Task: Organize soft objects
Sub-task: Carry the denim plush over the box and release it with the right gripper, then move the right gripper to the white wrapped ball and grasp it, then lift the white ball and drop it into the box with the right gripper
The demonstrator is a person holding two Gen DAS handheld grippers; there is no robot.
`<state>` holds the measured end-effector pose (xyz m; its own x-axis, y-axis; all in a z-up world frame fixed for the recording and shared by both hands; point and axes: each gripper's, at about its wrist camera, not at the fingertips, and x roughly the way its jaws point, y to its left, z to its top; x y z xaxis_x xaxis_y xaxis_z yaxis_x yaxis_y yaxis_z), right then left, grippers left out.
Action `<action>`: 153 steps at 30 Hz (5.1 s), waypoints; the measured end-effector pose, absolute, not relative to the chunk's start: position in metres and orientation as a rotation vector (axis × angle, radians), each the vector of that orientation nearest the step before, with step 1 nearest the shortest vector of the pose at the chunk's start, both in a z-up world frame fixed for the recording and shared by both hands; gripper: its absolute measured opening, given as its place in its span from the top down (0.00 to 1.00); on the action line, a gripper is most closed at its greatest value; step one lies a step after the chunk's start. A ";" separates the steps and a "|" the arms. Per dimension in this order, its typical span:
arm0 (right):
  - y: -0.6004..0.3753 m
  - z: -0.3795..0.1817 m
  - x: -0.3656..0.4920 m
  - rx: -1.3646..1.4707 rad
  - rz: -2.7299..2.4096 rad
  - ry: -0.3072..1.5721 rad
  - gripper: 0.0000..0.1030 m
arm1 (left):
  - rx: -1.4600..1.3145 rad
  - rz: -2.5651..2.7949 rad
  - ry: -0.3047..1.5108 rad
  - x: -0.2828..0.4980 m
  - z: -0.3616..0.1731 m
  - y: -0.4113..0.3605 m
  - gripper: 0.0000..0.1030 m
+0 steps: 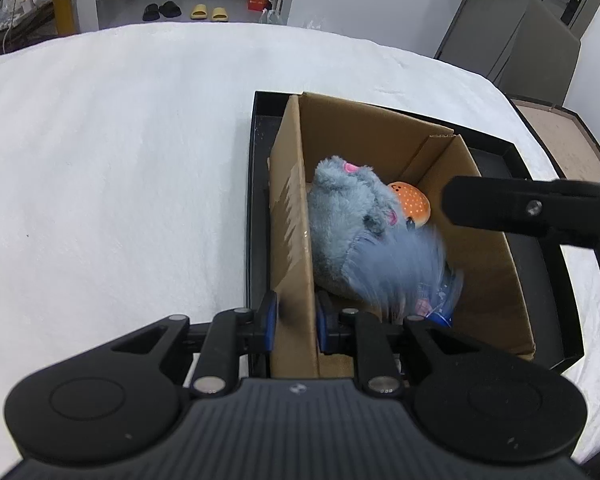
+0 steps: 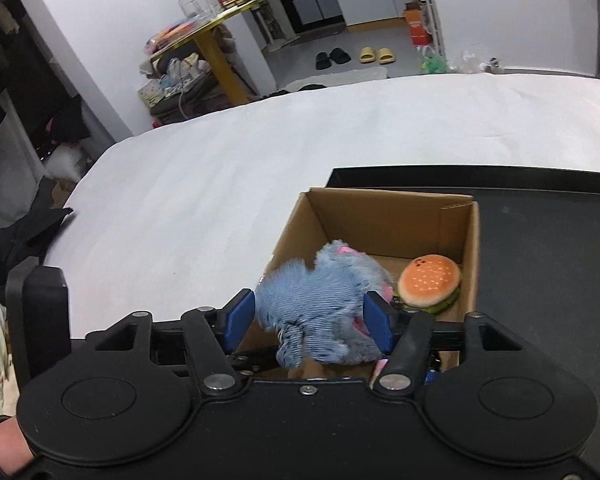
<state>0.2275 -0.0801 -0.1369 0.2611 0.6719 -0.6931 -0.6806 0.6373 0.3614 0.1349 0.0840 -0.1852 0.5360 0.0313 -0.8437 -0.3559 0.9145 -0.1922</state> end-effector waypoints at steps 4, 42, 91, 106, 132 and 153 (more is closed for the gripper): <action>-0.088 -0.136 0.229 0.001 0.885 0.921 0.41 | -0.347 0.249 0.978 0.135 -0.181 0.080 0.82; -0.173 -0.175 0.287 0.023 0.580 0.868 0.35 | -0.241 0.388 1.021 0.164 -0.175 0.057 0.45; -0.215 -0.244 0.382 -0.094 0.463 0.802 0.53 | -0.138 0.504 1.037 0.203 -0.181 0.026 0.29; -0.215 -0.217 0.348 -0.076 0.477 0.801 0.55 | -0.198 0.514 0.996 0.187 -0.169 0.052 0.29; -0.159 -0.150 0.293 -0.071 0.619 0.743 0.55 | -0.293 0.406 0.913 0.142 -0.167 0.078 0.45; -0.077 -0.130 0.268 -0.174 0.742 0.718 0.55 | -0.389 0.295 0.942 0.137 -0.188 0.086 0.85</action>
<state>0.2676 -0.0770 -0.1302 0.5140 0.5567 -0.6526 -0.6705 0.7352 0.0992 0.1373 0.0862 -0.1879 0.5567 0.0762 -0.8272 -0.4092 0.8917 -0.1933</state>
